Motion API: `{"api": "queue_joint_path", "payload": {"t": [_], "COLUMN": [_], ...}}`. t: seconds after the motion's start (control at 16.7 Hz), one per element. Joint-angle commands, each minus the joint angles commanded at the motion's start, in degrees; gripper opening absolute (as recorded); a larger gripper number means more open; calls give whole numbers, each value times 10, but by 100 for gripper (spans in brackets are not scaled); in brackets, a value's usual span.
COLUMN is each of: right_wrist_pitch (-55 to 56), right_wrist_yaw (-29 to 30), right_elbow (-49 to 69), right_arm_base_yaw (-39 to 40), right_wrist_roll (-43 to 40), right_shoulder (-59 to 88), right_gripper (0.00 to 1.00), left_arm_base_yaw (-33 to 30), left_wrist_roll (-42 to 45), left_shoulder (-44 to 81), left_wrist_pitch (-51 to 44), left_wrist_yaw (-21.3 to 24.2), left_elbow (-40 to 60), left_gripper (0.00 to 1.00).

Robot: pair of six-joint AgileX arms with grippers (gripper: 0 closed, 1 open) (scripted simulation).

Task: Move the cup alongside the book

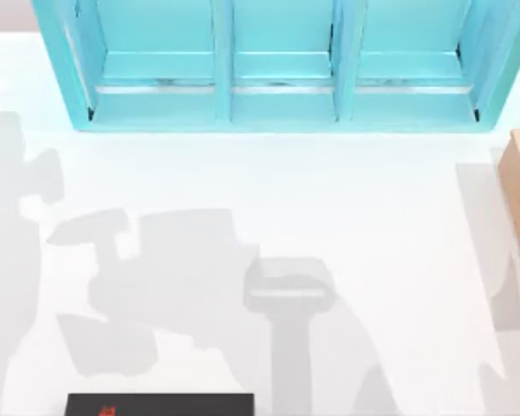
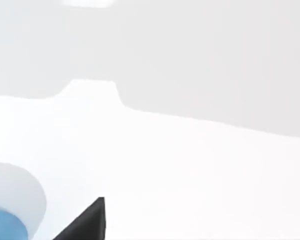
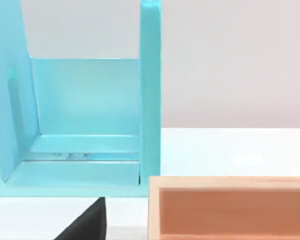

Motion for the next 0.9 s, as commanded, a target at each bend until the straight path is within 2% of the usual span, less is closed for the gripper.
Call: {"api": "queue_joint_path", "payload": {"t": [0.24,0.48,0.72,0.9], "right_wrist_pitch": [0,0,0,0], "right_wrist_yaw": [0,0,0,0], "right_elbow": [0,0,0,0], "right_arm_base_yaw": [0,0,0,0], "right_wrist_roll": [0,0,0,0], "right_shoulder": [0,0,0,0], "right_gripper": [100,100,100,100], "left_arm_base_yaw": [51,95,125,128], "left_wrist_roll": [144,252,310,316], "left_shoulder": [174,286,337,341], "left_wrist_pitch": [-102,-153,-167,-167], "left_wrist_yaw": [-9,-30,-47,-49], "left_elbow": [212,390,485,494], "left_gripper": [100,100,100,100]}}
